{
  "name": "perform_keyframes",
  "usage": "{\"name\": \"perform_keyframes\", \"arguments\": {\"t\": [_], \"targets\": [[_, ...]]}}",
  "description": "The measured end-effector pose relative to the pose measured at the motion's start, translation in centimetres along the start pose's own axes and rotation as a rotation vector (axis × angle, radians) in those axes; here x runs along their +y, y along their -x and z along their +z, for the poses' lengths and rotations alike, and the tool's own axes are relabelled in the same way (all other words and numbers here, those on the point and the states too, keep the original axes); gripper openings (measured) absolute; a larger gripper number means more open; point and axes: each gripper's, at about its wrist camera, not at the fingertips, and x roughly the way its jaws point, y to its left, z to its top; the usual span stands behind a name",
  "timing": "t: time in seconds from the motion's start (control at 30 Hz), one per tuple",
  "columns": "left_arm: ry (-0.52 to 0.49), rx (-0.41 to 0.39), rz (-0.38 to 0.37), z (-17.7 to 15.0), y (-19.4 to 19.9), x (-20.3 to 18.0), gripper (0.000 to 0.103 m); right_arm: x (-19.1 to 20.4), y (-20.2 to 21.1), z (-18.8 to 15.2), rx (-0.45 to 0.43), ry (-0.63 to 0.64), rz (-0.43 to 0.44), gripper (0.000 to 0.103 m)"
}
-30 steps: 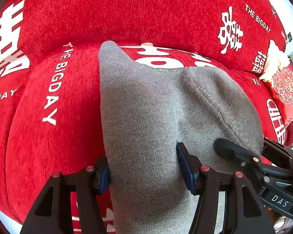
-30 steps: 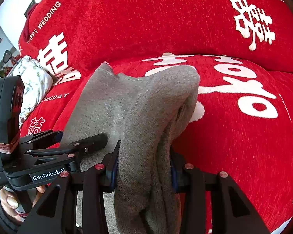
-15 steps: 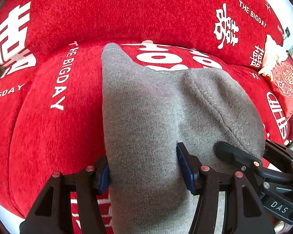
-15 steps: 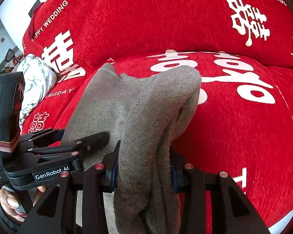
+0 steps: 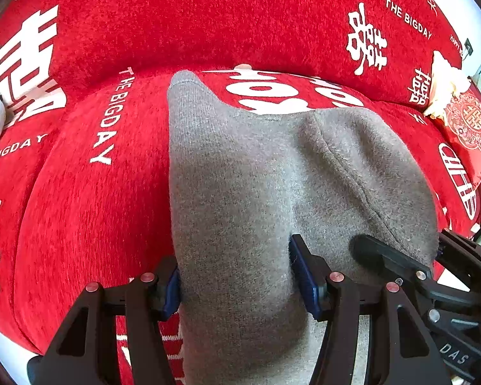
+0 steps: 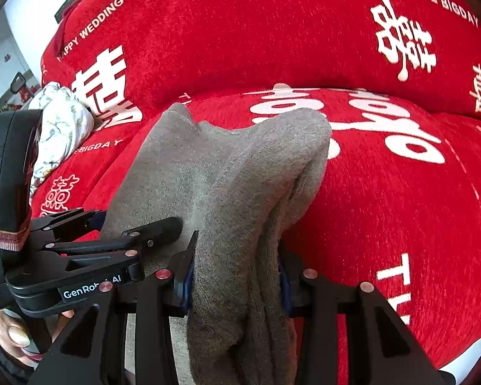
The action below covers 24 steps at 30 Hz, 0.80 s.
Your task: Fold small clothes
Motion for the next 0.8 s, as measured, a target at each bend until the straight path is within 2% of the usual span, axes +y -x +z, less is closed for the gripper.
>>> {"name": "perform_keyframes", "arguments": {"t": [0.8], "targets": [[-0.013,-0.027,-0.004,-1.6,0.3,0.4,0.061,-1.0,-0.1,-1.7,-0.015,-0.037,0.028,0.043]]}}
